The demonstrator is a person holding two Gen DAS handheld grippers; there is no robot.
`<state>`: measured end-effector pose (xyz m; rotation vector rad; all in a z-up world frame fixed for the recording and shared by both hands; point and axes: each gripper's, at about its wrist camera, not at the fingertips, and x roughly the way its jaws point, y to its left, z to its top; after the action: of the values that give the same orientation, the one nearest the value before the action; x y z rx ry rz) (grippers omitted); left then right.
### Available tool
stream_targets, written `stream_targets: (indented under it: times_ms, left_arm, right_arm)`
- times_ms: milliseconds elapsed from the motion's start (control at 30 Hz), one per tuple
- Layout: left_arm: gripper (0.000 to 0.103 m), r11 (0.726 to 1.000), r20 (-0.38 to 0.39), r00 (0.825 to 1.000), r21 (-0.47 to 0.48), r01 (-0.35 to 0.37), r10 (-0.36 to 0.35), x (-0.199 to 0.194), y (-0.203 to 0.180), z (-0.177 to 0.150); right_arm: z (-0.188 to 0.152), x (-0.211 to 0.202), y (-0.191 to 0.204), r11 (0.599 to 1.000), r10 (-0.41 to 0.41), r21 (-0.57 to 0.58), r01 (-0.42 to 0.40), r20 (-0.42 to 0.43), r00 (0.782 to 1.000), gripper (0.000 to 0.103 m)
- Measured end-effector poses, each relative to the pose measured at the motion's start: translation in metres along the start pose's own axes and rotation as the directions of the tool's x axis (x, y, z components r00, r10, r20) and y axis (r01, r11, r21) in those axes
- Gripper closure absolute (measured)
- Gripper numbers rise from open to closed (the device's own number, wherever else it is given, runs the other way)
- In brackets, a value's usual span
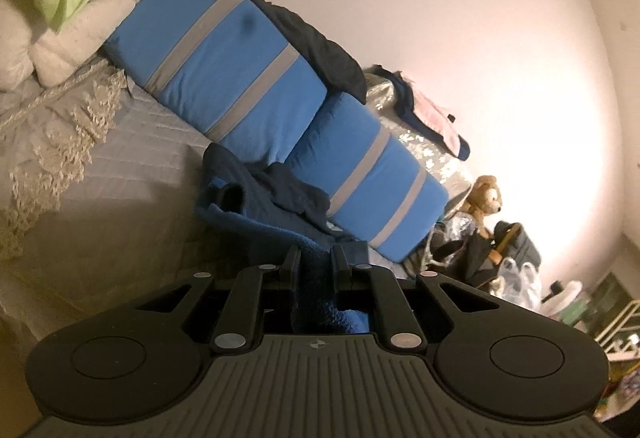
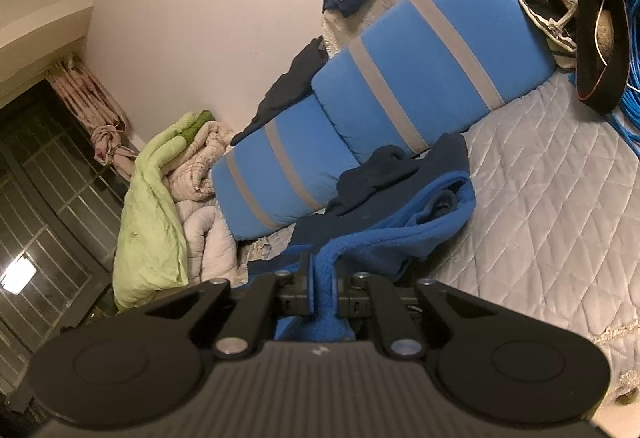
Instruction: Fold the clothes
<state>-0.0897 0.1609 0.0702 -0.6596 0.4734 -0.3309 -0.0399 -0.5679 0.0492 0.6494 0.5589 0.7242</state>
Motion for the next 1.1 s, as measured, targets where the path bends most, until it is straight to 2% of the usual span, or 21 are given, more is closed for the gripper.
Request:
stream_targets:
  times_ms: [167, 267, 433, 567, 800, 1100]
  left_arm:
    - [0.089, 1.000, 0.013, 1.000, -0.014, 0.013, -0.013, -0.024, -0.008, -0.001]
    - [0.089, 0.999, 0.007, 1.000, -0.041, -0.009, 0.010, -0.021, -0.001, 0.002]
    - [0.089, 0.997, 0.004, 0.999, -0.069, -0.037, 0.037, 0.001, 0.010, 0.010]
    - [0.089, 0.996, 0.005, 0.997, -0.050, -0.072, 0.072, 0.015, 0.010, 0.018]
    - [0.088, 0.997, 0.021, 0.996, -0.005, -0.082, 0.082, 0.033, 0.009, 0.035]
    - [0.088, 0.996, 0.061, 0.994, 0.014, -0.087, 0.086, 0.056, 0.006, 0.051]
  right_arm:
    - [-0.001, -0.014, 0.010, 1.000, 0.018, -0.005, -0.018, 0.006, 1.000, 0.095]
    - [0.000, -0.022, 0.015, 1.000, 0.013, -0.006, -0.013, 0.015, 1.000, 0.095]
    - [0.009, -0.010, 0.018, 0.995, -0.092, -0.029, 0.092, -0.003, 0.996, 0.095]
    - [0.018, 0.006, 0.028, 0.985, -0.150, -0.087, 0.149, -0.007, 0.989, 0.095]
    - [0.038, 0.034, 0.041, 0.952, -0.248, -0.183, 0.245, 0.004, 0.969, 0.095]
    - [0.067, 0.066, 0.035, 0.938, -0.289, -0.190, 0.289, 0.027, 0.957, 0.095]
